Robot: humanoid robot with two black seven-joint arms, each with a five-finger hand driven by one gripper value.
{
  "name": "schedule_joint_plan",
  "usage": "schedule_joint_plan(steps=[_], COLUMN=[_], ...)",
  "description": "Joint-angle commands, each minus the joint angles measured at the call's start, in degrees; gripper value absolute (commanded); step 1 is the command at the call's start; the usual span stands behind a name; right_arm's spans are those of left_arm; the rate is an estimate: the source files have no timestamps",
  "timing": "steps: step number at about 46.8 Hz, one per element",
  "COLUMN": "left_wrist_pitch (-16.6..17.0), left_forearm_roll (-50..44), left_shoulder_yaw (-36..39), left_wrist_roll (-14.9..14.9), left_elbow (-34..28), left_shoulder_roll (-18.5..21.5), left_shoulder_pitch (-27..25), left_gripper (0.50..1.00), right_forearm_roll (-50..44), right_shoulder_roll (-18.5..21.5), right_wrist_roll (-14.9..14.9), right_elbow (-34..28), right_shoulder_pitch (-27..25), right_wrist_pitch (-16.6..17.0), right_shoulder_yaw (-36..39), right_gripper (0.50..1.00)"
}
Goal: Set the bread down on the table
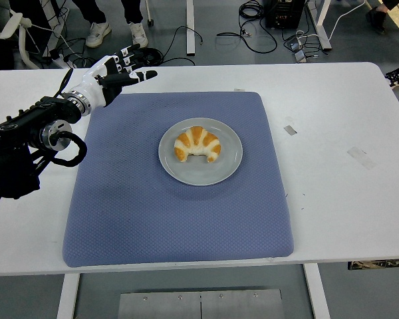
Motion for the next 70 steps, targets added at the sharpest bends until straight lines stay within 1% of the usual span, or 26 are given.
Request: schedule_joint_plan(steps=[1, 4, 10, 19, 26, 30, 34, 39, 46, 50, 53, 58, 70], left_wrist_pitch=[0.01, 0.01, 0.1, 0.19, 0.36, 0.36, 0.36, 0.36, 0.54, 0.63, 0.63, 0.63, 0.54], left_forearm_roll=[0.04, 0.48, 2.33, 9.18, 10.86, 11.21, 12.0, 14.98, 20.52, 22.01, 23.24, 24.83, 29.04], left_shoulder_yaw=[1.5, 3.44, 6.6, 9.59, 13.28, 16.7, 19.7, 21.72, 21.99, 22.25, 24.0, 26.2, 27.88], left_wrist_roll=[0.88, 1.93, 2.2, 2.55, 6.24, 6.86, 6.86, 6.86, 6.94, 6.95, 6.95, 6.86, 6.77], left_elbow=[-0.95, -3.14, -7.89, -11.58, -15.19, -16.07, -16.07, -16.07, -17.3, -18.88, -19.94, -20.03, -20.11], left_shoulder_roll=[0.05, 0.75, 2.34, 3.48, 4.97, 5.59, 5.5, 5.42, 4.8, 4.45, 4.01, 3.05, 1.46], left_shoulder_pitch=[-1.24, -2.21, -4.67, -9.33, -12.23, -13.98, -15.83, -16.27, -15.92, -15.66, -15.66, -15.83, -16.1], left_gripper=[0.983, 0.983, 0.983, 0.983, 0.983, 0.983, 0.983, 0.983, 0.983, 0.983, 0.983, 0.983, 0.981], right_forearm_roll=[0.0, 0.0, 0.0, 0.0, 0.0, 0.0, 0.0, 0.0, 0.0, 0.0, 0.0, 0.0, 0.0], right_shoulder_roll=[0.0, 0.0, 0.0, 0.0, 0.0, 0.0, 0.0, 0.0, 0.0, 0.0, 0.0, 0.0, 0.0], right_wrist_roll=[0.0, 0.0, 0.0, 0.0, 0.0, 0.0, 0.0, 0.0, 0.0, 0.0, 0.0, 0.0, 0.0], right_elbow=[0.0, 0.0, 0.0, 0.0, 0.0, 0.0, 0.0, -0.08, 0.0, -0.08, 0.0, -0.08, 0.0], right_shoulder_pitch=[0.0, 0.0, 0.0, 0.0, 0.0, 0.0, 0.0, 0.0, 0.0, 0.0, 0.0, 0.0, 0.0], right_wrist_pitch=[0.0, 0.0, 0.0, 0.0, 0.0, 0.0, 0.0, 0.0, 0.0, 0.0, 0.0, 0.0, 0.0], right_shoulder_yaw=[0.0, 0.0, 0.0, 0.0, 0.0, 0.0, 0.0, 0.0, 0.0, 0.0, 0.0, 0.0, 0.0], right_gripper=[1.0, 1.0, 1.0, 1.0, 1.0, 1.0, 1.0, 1.0, 1.0, 1.0, 1.0, 1.0, 1.0])
